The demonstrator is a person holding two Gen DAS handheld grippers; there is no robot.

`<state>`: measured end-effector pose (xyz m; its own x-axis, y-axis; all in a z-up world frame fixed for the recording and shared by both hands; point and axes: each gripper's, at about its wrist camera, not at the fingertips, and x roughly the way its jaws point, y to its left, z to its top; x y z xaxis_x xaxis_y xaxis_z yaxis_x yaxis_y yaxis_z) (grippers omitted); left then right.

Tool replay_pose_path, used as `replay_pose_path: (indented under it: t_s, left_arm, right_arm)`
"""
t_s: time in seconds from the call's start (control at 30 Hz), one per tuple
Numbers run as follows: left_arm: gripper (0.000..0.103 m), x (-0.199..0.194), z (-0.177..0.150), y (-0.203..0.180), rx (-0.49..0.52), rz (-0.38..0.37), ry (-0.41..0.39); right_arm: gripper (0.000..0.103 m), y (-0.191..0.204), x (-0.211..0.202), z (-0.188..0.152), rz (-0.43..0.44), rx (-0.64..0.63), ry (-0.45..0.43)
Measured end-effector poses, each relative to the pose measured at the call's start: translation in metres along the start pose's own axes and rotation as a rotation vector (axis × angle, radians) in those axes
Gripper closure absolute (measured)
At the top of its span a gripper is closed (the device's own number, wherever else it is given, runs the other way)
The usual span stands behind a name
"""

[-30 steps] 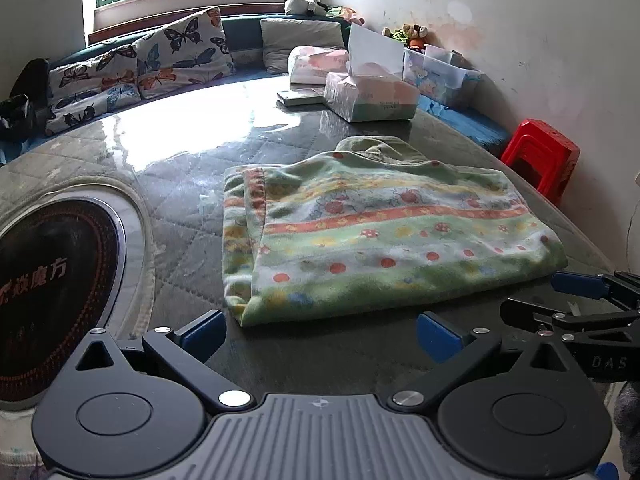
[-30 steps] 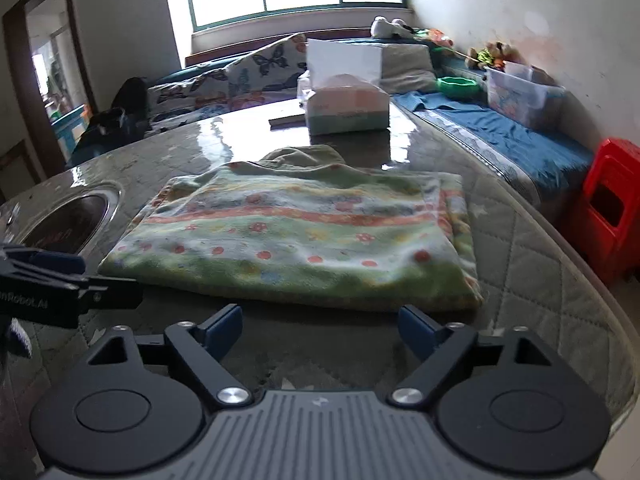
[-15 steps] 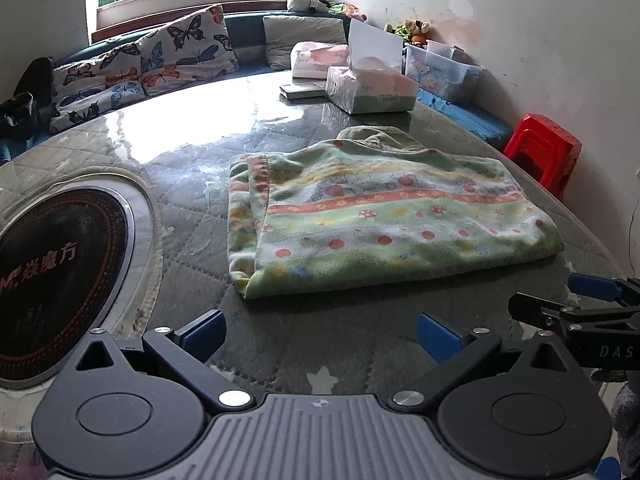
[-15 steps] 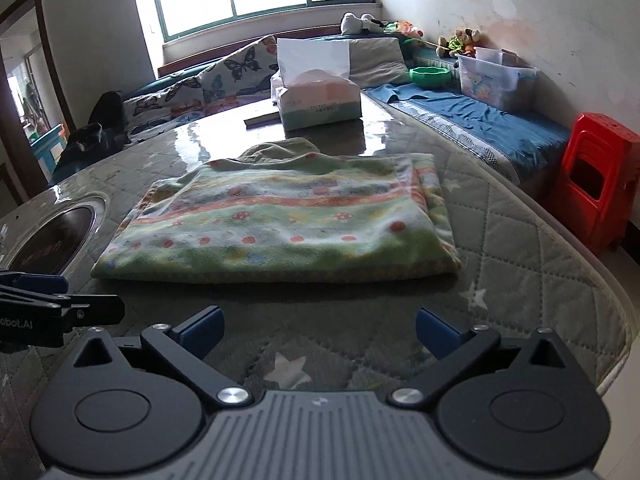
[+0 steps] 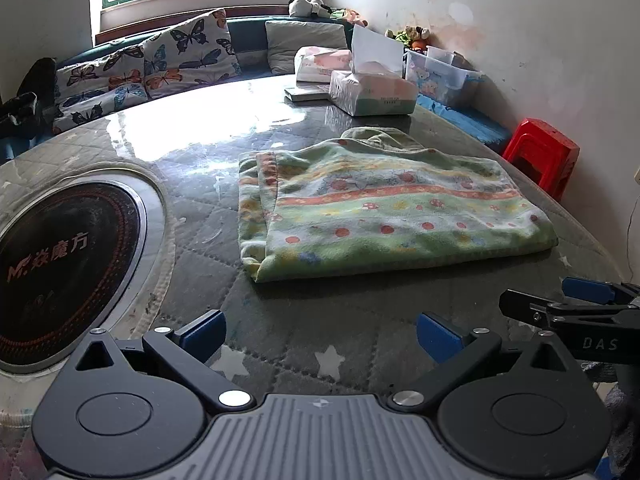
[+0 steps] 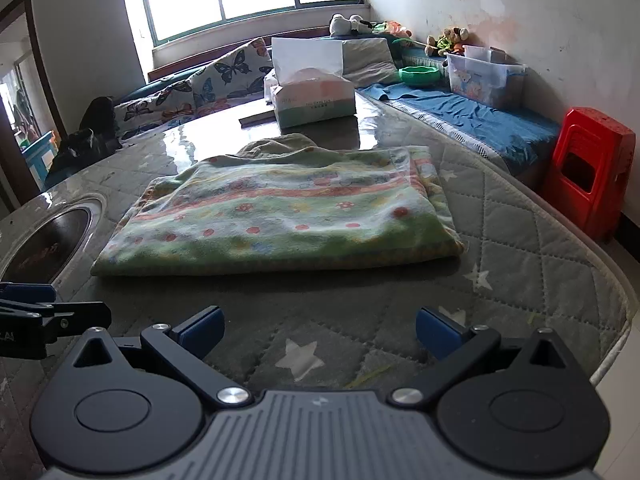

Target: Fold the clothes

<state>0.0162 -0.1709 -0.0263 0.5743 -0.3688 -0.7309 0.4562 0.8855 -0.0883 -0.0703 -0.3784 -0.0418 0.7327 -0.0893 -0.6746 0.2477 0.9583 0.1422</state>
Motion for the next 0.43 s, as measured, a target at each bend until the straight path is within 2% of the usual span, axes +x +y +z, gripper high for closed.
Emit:
replay_pose_path:
  t_s: [0.43]
  left_arm:
    - [0.000,-0.009,-0.013,0.000,0.006,-0.016,-0.003]
  right_arm:
    - [0.000,0.005,-0.011,-0.007,-0.016,0.004,-0.007]
